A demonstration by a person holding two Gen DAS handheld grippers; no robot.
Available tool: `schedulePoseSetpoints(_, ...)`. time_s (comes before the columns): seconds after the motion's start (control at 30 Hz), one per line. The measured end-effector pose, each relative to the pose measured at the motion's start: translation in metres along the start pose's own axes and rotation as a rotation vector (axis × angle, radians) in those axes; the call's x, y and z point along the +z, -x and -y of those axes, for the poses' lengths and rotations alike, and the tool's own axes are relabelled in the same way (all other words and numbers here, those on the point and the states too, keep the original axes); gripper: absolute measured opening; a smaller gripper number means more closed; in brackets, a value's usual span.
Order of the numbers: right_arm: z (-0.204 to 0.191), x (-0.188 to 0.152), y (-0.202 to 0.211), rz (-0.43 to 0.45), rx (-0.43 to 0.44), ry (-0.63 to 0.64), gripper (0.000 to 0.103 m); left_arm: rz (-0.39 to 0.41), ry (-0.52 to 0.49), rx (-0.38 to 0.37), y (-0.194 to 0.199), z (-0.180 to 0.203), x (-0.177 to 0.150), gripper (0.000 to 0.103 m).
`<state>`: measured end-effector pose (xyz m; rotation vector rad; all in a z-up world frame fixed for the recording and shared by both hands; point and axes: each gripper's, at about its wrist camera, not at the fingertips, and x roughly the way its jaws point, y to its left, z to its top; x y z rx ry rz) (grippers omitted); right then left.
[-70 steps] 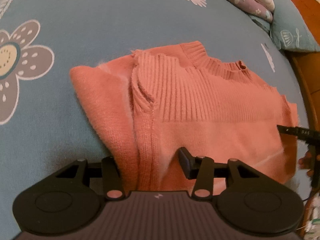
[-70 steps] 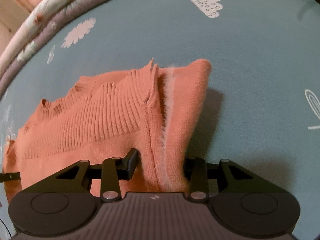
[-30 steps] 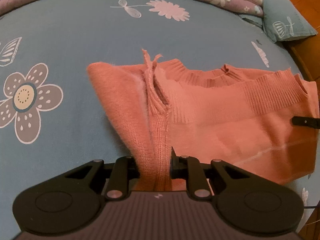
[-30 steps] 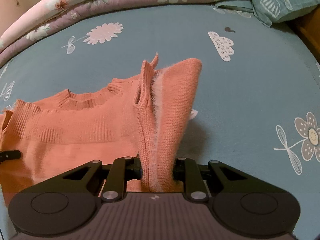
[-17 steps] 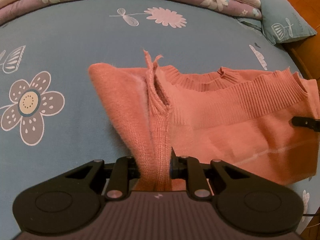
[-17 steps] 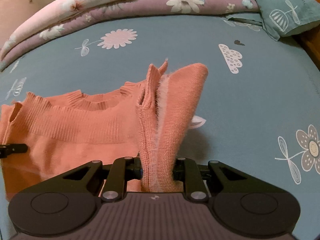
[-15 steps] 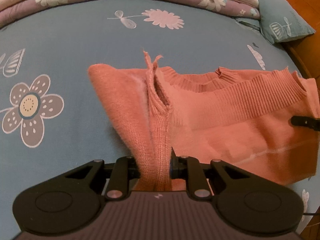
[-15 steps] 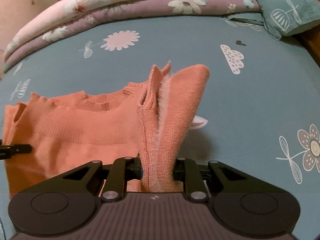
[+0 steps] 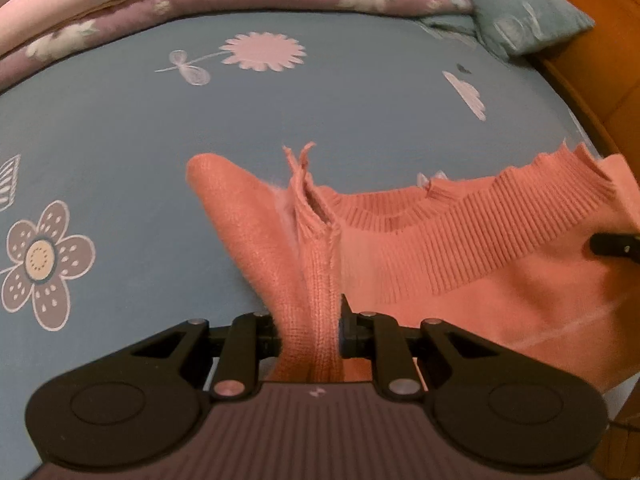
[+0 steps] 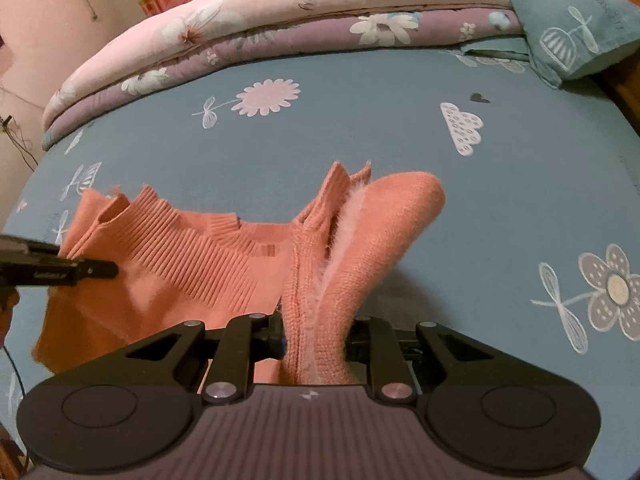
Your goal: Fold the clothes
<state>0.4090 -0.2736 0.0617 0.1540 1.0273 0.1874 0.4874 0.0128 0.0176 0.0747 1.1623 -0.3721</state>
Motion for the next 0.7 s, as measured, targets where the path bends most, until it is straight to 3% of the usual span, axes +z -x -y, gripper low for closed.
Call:
schedulePoseSetpoints(0.2, 0.017, -0.020, 0.032, -0.003, -0.014, 0.000, 0.022, -0.014, -0.071, -0.025, 0.003, 0.035, 0.006, 0.015)
schedulePoseSetpoints(0.7, 0.091, -0.057, 0.096, 0.052, -0.091, -0.146, 0.022, -0.009, -0.238, -0.094, -0.002, 0.130, 0.042, 0.015)
